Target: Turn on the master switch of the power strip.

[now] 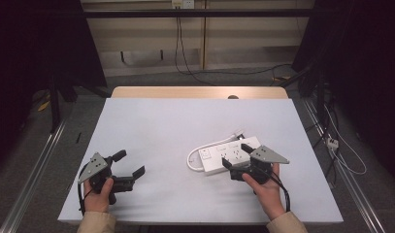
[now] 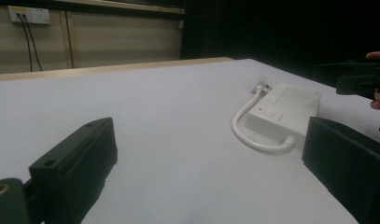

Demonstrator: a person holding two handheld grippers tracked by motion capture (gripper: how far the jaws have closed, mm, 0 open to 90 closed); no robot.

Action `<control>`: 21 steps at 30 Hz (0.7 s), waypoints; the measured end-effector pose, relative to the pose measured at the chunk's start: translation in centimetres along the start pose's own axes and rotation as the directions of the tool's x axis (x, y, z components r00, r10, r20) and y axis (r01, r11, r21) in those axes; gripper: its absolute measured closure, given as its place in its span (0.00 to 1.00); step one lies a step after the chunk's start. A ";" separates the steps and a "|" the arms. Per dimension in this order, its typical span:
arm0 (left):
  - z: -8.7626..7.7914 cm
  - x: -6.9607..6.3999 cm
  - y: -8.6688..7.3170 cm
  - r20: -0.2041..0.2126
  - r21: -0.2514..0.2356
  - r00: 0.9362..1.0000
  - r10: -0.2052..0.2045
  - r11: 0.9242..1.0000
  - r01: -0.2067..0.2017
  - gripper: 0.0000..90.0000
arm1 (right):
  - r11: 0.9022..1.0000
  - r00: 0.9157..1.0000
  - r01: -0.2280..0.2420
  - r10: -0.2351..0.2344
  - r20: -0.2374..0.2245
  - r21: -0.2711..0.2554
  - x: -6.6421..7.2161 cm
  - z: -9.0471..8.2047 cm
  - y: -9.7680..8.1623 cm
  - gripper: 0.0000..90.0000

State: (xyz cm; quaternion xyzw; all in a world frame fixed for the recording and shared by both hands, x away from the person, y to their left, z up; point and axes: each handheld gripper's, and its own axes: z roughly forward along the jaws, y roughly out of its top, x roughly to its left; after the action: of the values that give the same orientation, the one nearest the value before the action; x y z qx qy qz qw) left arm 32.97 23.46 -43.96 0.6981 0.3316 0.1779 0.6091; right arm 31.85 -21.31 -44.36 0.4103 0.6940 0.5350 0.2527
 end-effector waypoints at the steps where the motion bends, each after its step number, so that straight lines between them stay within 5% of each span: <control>1: 0.0 0.0 0.0 -0.001 0.000 1.000 0.000 1.000 0.000 0.03 | 1.000 1.000 0.000 0.000 0.000 0.000 0.0 0.0 0.0 0.11; 21: 0.3 0.0 0.0 0.010 0.006 1.000 0.009 1.000 -0.010 0.03 | 1.000 1.000 0.019 -0.019 -0.019 0.013 0.5 0.9 0.4 0.12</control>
State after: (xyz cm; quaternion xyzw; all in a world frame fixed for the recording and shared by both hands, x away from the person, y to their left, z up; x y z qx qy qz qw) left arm 33.12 23.27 -44.05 0.7024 0.3257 0.1761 0.6078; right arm 32.41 -20.42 -44.19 0.4002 0.7037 0.5318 0.2486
